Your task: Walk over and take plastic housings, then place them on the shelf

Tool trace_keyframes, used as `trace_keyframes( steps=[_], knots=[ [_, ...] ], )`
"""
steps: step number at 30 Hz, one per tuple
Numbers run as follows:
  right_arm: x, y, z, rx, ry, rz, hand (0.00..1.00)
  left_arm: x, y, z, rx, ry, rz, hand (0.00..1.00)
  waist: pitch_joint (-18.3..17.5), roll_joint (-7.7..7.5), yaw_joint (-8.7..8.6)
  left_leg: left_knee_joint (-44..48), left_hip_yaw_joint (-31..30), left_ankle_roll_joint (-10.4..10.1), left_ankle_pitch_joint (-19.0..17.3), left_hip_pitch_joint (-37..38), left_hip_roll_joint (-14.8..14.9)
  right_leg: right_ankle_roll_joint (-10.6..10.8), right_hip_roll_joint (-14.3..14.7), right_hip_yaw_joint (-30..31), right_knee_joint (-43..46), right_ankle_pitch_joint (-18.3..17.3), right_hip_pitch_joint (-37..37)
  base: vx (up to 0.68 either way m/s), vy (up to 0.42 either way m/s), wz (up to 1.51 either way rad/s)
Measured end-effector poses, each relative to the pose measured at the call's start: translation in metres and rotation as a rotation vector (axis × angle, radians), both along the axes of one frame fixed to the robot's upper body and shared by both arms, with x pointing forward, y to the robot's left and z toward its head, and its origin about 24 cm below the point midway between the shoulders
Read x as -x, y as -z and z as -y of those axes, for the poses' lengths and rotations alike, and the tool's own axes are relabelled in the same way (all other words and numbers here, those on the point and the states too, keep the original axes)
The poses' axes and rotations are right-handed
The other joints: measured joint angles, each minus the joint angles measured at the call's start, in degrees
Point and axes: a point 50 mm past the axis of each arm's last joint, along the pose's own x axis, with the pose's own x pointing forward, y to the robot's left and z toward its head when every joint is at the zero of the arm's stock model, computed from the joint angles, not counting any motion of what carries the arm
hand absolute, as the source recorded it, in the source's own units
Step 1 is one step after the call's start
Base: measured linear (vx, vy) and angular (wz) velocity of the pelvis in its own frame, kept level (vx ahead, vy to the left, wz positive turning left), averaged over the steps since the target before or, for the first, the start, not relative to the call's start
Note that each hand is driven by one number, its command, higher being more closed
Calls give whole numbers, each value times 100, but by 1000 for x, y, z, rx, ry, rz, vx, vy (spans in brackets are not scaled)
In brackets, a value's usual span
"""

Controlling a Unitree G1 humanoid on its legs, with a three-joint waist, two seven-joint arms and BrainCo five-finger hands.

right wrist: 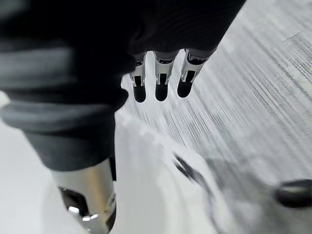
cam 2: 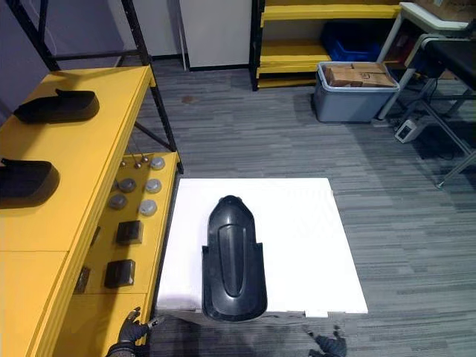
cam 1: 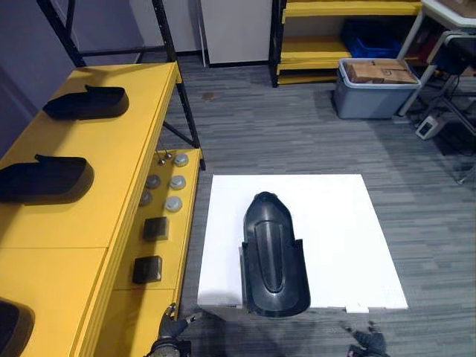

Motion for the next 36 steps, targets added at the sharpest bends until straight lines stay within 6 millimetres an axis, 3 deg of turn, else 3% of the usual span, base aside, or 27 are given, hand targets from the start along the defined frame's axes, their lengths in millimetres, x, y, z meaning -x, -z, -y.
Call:
trace_keyframes(
  steps=[2,6,10,11,12,13,16,19,21,25,30,36],
  knots=[
    [6,-9,17,40,97,44,0,9,2,0,6,-16,-20,0,-87,-7,-5,-2,25,-19,13,85,13,0,9,47,2,0,76,87,-4,-11],
    [3,-47,59,206,178,159,0,25,6,-3,10,-46,-55,0,-231,-28,-35,-11,122,-43,36,166,25,0,16,121,12,0,128,46,-3,-9],
    [-37,-146,96,523,105,472,0,33,8,-3,11,-54,-77,0,-289,-49,-144,-10,118,-22,60,204,25,0,16,122,15,0,160,5,-9,-1],
    [-41,-158,96,555,83,508,0,34,8,-3,11,-52,-79,0,-301,-56,-151,-10,117,-30,67,203,25,0,16,122,16,0,161,-23,-10,8],
    [-55,-182,93,615,20,597,0,37,8,-4,9,-48,-86,0,-330,-80,-157,-8,108,-48,86,202,25,-1,15,121,18,0,164,0,0,0],
    [-63,-194,88,641,-24,648,0,38,8,-4,9,-49,-88,0,-348,-88,-154,-2,99,-48,87,201,29,0,18,118,17,0,167,0,0,0],
    [-85,-217,70,660,-141,776,0,38,8,-3,10,-28,-88,0,-367,-90,-155,11,94,-49,89,196,31,-1,19,115,17,1,179,-32,-8,3],
    [-113,-243,29,643,-369,940,0,36,8,-2,20,-6,-77,0,-368,-96,-151,21,80,-49,89,188,25,-1,17,89,-5,1,185,-56,-6,-1],
    [-128,-258,-8,622,-589,1053,0,33,7,0,26,25,-64,0,-386,-123,-138,38,7,-48,89,162,23,1,16,75,-6,3,191,-51,-2,9],
    [-142,-251,-46,522,-767,1084,0,23,7,6,34,82,-47,0,-418,-179,-67,65,-174,-48,90,124,20,3,9,-69,-2,5,231,-52,-1,23],
    [-152,-200,-97,336,-881,956,0,17,7,19,61,119,-38,0,-405,-218,1,73,-264,-44,100,75,14,9,0,-159,-9,9,247,-68,5,12],
    [-152,-166,-126,306,-946,791,0,13,8,20,57,118,-43,0,-353,-222,3,80,-342,-48,253,-48,-36,28,-50,-187,-32,34,165,-74,-5,4]
  ],
)
